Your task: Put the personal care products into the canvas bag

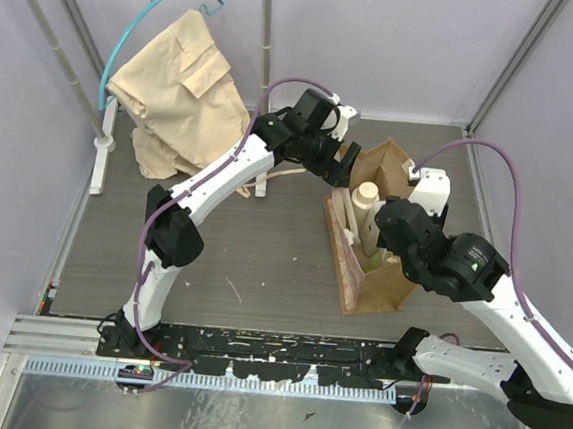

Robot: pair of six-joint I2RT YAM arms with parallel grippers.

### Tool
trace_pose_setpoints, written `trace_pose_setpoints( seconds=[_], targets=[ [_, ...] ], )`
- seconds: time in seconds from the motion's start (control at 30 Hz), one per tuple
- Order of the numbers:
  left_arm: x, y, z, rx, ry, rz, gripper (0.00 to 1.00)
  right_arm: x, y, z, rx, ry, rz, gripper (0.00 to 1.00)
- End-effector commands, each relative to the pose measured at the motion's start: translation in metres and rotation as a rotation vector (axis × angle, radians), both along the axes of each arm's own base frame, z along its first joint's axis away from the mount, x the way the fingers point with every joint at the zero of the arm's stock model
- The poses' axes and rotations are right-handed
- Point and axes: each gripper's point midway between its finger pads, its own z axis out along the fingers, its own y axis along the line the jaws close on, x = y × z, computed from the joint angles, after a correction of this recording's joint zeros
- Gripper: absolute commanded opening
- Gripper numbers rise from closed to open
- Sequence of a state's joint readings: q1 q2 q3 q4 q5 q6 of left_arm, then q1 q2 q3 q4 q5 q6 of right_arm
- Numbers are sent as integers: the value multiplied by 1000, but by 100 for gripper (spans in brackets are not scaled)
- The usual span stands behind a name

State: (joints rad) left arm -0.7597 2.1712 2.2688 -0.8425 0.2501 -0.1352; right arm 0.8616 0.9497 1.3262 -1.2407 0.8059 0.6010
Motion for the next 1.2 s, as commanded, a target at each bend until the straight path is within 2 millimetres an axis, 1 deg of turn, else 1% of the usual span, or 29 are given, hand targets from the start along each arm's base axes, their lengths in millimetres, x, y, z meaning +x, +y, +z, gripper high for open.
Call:
trace_pose_setpoints(
  seconds=[0.0,0.13,0.23,0.37,0.57,0.67,0.8,0.93,1.0,1.07,1.17],
  targets=[
    [7,-3,4,4,-43,1,98,-10,-27,7,-63,2,-80,1],
    [7,-2,5,6,-48,-4,98,-13,-32,17,-81,22,-99,1],
    [6,-2,8,1,-53,-7,98,-13,-26,18,-79,39,-80,1],
    [5,-1,10,0,-54,-10,98,-11,-21,14,-85,63,-69,1],
    [2,0,11,-1,-51,-14,98,-10,-18,-12,-123,108,-76,1],
    [1,1,11,0,-49,-15,98,-9,-10,-23,-110,126,-47,1],
    [-1,3,11,3,-48,-17,98,-8,6,-32,-58,143,13,1],
    [-1,3,10,3,-48,-17,98,-9,2,-47,-112,181,-2,1],
    [-1,3,8,7,-46,-18,98,-7,-1,-41,-118,159,-19,1],
    [-1,3,8,7,-45,-19,98,-2,2,-25,-86,110,-4,1],
    [-1,3,9,6,-49,-20,98,8,21,3,3,16,90,1]
  ],
)
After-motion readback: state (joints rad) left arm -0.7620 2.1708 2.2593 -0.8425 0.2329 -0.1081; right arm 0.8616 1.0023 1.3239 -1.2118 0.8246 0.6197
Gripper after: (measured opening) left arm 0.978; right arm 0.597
